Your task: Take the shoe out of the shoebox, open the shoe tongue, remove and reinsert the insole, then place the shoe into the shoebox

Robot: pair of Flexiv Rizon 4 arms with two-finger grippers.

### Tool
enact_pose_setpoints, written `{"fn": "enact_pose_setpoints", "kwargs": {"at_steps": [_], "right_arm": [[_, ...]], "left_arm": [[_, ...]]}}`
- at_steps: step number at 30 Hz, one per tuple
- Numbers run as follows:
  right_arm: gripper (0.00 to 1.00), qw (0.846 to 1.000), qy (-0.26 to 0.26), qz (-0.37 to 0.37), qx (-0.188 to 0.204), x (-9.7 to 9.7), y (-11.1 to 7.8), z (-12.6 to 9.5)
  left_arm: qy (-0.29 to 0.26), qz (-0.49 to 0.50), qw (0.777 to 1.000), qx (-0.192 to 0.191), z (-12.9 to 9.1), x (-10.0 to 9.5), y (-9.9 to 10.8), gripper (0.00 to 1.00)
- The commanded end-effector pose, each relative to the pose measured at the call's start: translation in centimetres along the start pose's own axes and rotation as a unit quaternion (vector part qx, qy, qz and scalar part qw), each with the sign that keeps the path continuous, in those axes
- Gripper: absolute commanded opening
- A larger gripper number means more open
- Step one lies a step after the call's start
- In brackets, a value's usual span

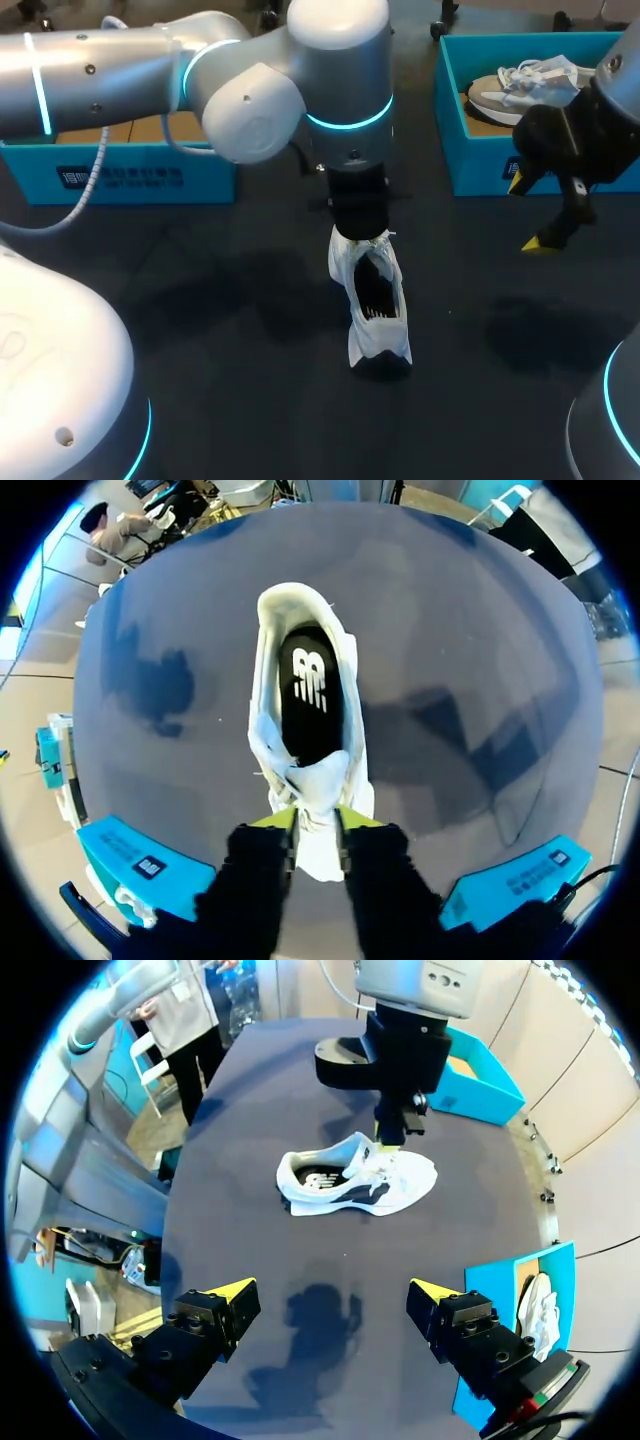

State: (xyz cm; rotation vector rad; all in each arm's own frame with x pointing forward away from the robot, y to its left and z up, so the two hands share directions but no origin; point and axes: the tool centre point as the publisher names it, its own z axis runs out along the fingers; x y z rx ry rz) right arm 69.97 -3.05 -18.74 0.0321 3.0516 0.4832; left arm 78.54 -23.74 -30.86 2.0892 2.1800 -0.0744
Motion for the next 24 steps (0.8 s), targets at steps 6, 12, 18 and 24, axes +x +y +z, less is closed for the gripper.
{"fn": "enact_pose_setpoints", "kwargs": {"at_steps": [6, 12, 18, 24], "right_arm": [[1.0, 1.0, 0.001, 0.001, 0.002, -0.2, 0.1, 0.2], [1.0, 1.0, 0.001, 0.001, 0.002, -0.2, 0.1, 0.2], [1.0, 1.0, 0.001, 0.001, 0.002, -0.2, 0.1, 0.2], [1.0, 1.0, 0.001, 0.001, 0.002, -0.2, 0.1, 0.2]], "left_arm": [[0.012, 0.013, 1.0, 0.012, 0.9, -0.1, -1.3, 0.04], [0.013, 0.025, 0.999, 0.026, 1.1, 0.4, -3.0, 0.11], [0.012, 0.029, 0.999, 0.032, 0.9, 0.5, -3.5, 0.16], [0.013, 0.01, 0.999, 0.039, 1.0, 0.6, -4.1, 0.27]]}}
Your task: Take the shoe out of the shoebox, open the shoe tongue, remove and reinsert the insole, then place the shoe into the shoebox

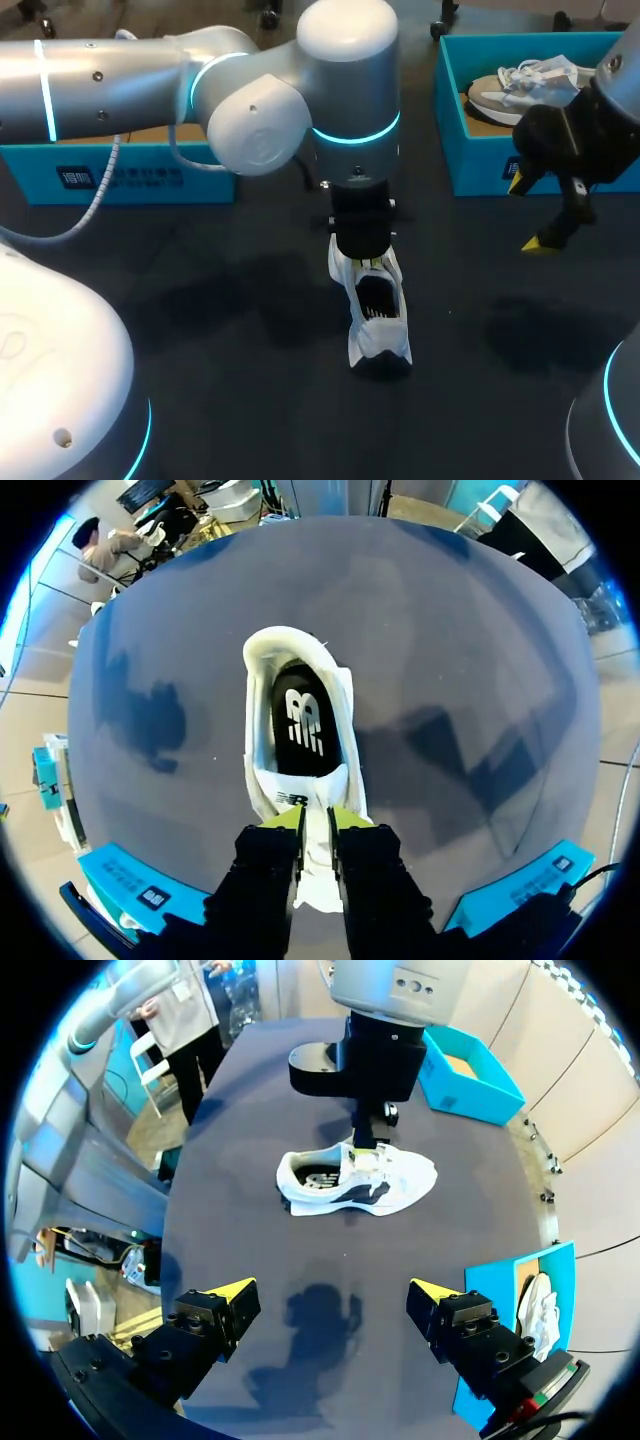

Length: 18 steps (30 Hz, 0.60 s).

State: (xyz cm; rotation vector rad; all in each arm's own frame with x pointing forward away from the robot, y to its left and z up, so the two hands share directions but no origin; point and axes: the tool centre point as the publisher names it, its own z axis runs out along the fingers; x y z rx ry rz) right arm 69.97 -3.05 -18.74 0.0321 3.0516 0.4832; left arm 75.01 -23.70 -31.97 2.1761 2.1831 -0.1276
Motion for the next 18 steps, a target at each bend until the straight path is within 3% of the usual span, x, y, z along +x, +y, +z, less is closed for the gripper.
{"fn": "enact_pose_setpoints", "kwargs": {"at_steps": [1, 6, 10, 18], "right_arm": [[1.0, 1.0, 0.001, 0.001, 0.002, -0.2, 0.1, 0.2], [1.0, 1.0, 0.001, 0.001, 0.002, -0.2, 0.1, 0.2], [1.0, 1.0, 0.001, 0.001, 0.002, -0.2, 0.1, 0.2], [1.0, 1.0, 0.001, 0.001, 0.002, -0.2, 0.1, 0.2]], "left_arm": [[0.001, -0.011, 1.0, 0.006, 0.4, 0.3, -0.8, 0.29], [-0.001, -0.02, 1.0, 0.016, 1.5, 0.4, -1.8, 0.25], [-0.001, -0.021, 1.0, 0.017, 1.1, 0.5, -2.0, 0.21], [-0.011, -0.048, 0.999, 0.009, 1.3, -0.4, -1.0, 0.29]]}}
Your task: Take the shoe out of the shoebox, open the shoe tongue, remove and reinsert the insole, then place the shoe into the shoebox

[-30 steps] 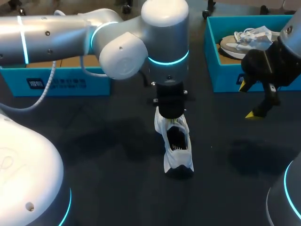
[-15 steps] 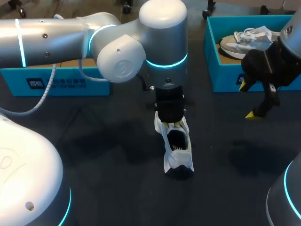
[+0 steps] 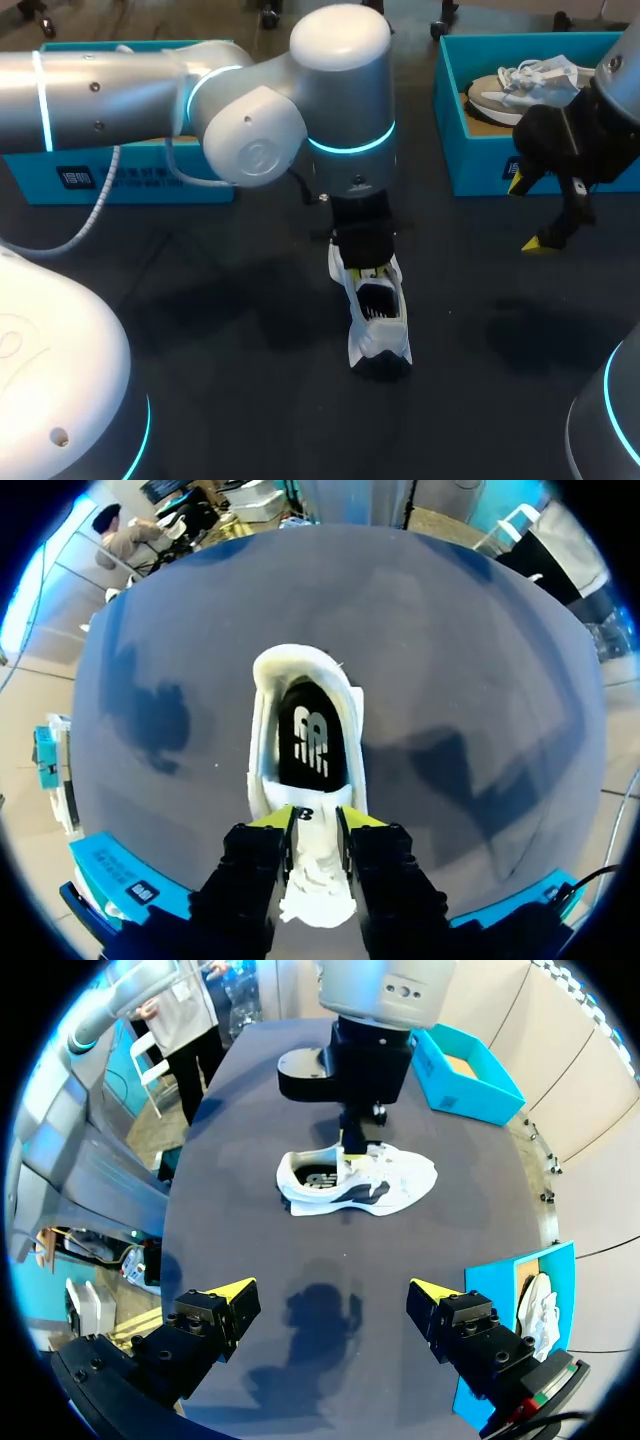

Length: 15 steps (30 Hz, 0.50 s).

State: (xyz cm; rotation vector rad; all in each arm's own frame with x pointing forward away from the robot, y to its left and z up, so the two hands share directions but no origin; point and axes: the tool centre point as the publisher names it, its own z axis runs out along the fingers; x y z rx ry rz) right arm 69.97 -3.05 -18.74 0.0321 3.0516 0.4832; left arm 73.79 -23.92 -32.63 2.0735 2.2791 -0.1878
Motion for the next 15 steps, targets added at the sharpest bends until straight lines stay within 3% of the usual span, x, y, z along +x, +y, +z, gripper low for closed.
{"fn": "enact_pose_setpoints", "kwargs": {"at_steps": [1, 7, 14, 15], "right_arm": [[1.0, 1.0, 0.001, 0.001, 0.002, -0.2, 0.1, 0.2], [1.0, 1.0, 0.001, 0.001, 0.002, -0.2, 0.1, 0.2], [1.0, 1.0, 0.001, 0.001, 0.002, -0.2, 0.1, 0.2], [1.0, 1.0, 0.001, 0.001, 0.002, -0.2, 0.1, 0.2]], "left_arm": [[0.005, -0.004, 1.0, 0.003, 0.8, -0.3, 0.0, 0.27], [0.017, -0.015, 1.0, 0.007, 1.8, 0.2, -0.9, 0.28], [0.01, -0.059, 0.998, 0.014, -2.6, 0.6, -0.9, 0.48], [0.005, -0.066, 0.998, 0.015, -3.2, 0.7, -0.8, 0.56]]}}
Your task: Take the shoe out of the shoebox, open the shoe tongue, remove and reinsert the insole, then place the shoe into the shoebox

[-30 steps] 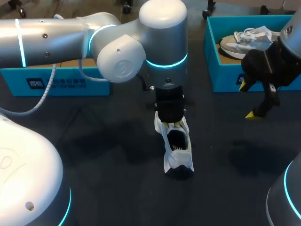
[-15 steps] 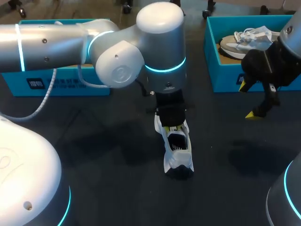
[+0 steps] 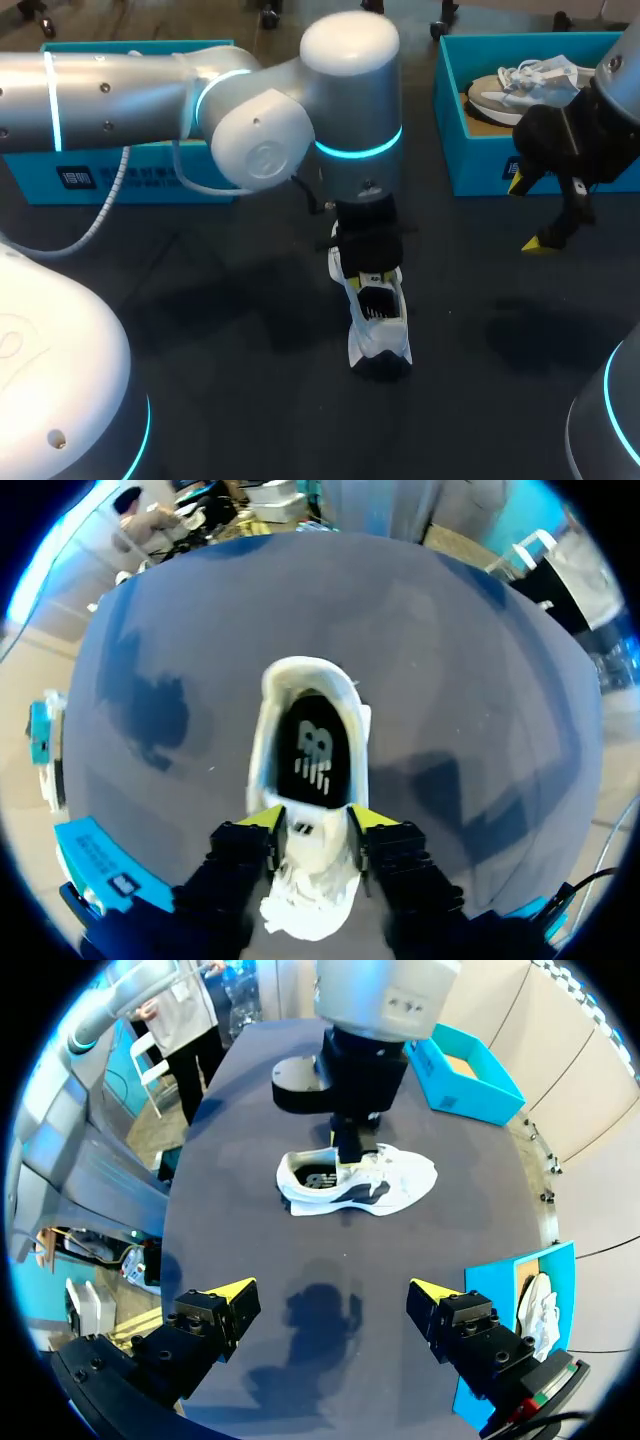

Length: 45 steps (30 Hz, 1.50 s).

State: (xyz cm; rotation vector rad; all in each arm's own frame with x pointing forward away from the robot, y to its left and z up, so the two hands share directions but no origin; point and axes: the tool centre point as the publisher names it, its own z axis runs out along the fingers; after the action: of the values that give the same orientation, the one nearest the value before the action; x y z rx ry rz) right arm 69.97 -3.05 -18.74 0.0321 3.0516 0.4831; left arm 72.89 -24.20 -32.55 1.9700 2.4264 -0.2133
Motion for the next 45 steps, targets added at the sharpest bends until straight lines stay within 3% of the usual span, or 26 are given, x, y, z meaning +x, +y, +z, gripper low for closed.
{"fn": "enact_pose_setpoints", "kwargs": {"at_steps": [1, 4, 6, 7, 8, 13, 25, 27, 29, 30, 34, 36, 38, 40, 41, 42, 43, 45], "right_arm": [[1.0, 1.0, 0.001, 0.001, 0.002, -0.2, 0.1, 0.2], [1.0, 1.0, 0.001, 0.001, 0.002, -0.2, 0.1, 0.2], [1.0, 1.0, 0.001, 0.001, 0.002, -0.2, 0.1, 0.2], [1.0, 1.0, 0.001, 0.001, 0.002, -0.2, 0.1, 0.2], [1.0, 1.0, 0.001, 0.001, 0.002, -0.2, 0.1, 0.2], [1.0, 1.0, 0.001, 0.001, 0.002, -0.2, 0.1, 0.2], [1.0, 1.0, 0.001, 0.001, 0.002, -0.2, 0.1, 0.2], [1.0, 1.0, 0.001, 0.001, 0.002, -0.2, 0.1, 0.2], [1.0, 1.0, 0.001, 0.001, 0.002, -0.2, 0.1, 0.2], [1.0, 1.0, 0.001, 0.001, 0.002, -0.2, 0.1, 0.2], [1.0, 1.0, 0.001, 0.001, 0.002, -0.2, 0.1, 0.2], [1.0, 1.0, 0.001, 0.001, 0.002, -0.2, 0.1, 0.2], [1.0, 1.0, 0.001, 0.001, 0.002, -0.2, 0.1, 0.2], [1.0, 1.0, 0.001, 0.001, 0.002, -0.2, 0.1, 0.2], [1.0, 1.0, 0.001, 0.001, 0.002, -0.2, 0.1, 0.2], [1.0, 1.0, 0.001, 0.001, 0.002, -0.2, 0.1, 0.2], [1.0, 1.0, 0.001, 0.001, 0.002, -0.2, 0.1, 0.2], [1.0, 1.0, 0.001, 0.001, 0.002, -0.2, 0.1, 0.2]], "left_arm": [[-0.007, -0.013, 1.0, 0.0, -3.6, 1.2, 0.0, 0.67], [-0.007, -0.02, 1.0, 0.0, -4.7, 2.2, -0.5, 0.73], [-0.007, -0.029, 1.0, -0.003, -5.1, 2.9, -0.7, 0.83], [-0.01, -0.037, 0.999, -0.005, -5.4, 3.2, -0.8, 0.96], [-0.011, -0.045, 0.999, -0.018, -5.7, 3.5, -0.8, 1.0], [-0.037, -0.068, 0.997, -0.018, -6.6, 4.7, -1.3, 1.0], [-0.037, -0.068, 0.997, -0.018, -6.6, 4.7, -1.3, 1.0], [-0.047, -0.148, 0.988, -0.005, -7.5, 4.2, -1.3, 1.0], [-0.021, -0.23, 0.973, 0.021, -7.9, 3.9, -1.6, 1.0], [-0.039, -0.255, 0.966, 0.004, -7.9, 3.9, -2.0, 1.0], [-0.017, -0.389, 0.921, 0.003, -7.6, 3.8, -2.5, 1.0], [-0.035, -0.431, 0.902, -0.014, -7.4, 3.8, -2.8, 1.0], [-0.038, -0.495, 0.868, -0.004, -7.2, 3.7, -3.1, 1.0], [-0.042, -0.554, 0.831, -0.018, -7.0, 3.5, -3.6, 1.0], [-0.042, -0.565, 0.824, -0.014, -6.8, 3.4, -3.7, 1.0], [-0.031, -0.594, 0.803, -0.015, -6.5, 3.2, -4.1, 0.96], [-0.037, -0.608, 0.793, -0.009, -6.3, 3.2, -4.2, 0.82], [-0.046, -0.642, 0.765, -0.005, -5.8, 3.1, -4.8, 0.96]]}}
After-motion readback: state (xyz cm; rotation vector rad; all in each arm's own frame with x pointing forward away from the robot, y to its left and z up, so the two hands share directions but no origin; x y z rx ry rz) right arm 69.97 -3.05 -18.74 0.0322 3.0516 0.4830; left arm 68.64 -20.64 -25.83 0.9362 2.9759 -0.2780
